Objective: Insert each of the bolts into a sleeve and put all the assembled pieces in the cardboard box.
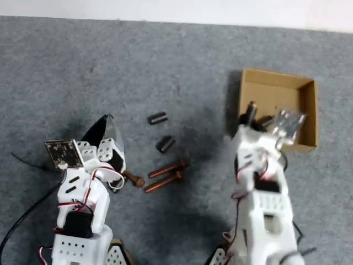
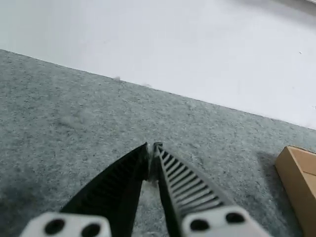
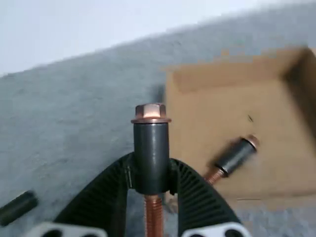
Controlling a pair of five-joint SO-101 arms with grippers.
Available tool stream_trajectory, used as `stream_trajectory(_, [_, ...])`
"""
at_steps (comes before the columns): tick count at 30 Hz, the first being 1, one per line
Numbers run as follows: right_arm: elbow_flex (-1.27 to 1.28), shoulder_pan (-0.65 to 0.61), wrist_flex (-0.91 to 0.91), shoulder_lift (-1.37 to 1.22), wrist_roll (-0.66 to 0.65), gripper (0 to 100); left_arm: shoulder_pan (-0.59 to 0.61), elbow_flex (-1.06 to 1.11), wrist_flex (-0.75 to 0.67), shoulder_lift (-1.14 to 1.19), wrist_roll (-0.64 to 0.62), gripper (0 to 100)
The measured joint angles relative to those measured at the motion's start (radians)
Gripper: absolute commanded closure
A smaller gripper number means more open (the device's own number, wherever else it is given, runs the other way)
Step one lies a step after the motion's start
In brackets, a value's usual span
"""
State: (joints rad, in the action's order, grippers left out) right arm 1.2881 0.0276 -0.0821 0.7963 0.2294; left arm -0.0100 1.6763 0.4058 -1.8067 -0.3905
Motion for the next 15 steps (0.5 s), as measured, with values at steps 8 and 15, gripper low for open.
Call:
stream_trajectory(8, [-0.295,0.109,0.0,-0.465,0.11,99.4,0.0,0.0,0.0,0.0,0.0,96])
stream_trajectory(15, [-0.413,0.127,0.0,-0.628,0.158,99.1,0.0,0.0,0.0,0.0,0.0,96])
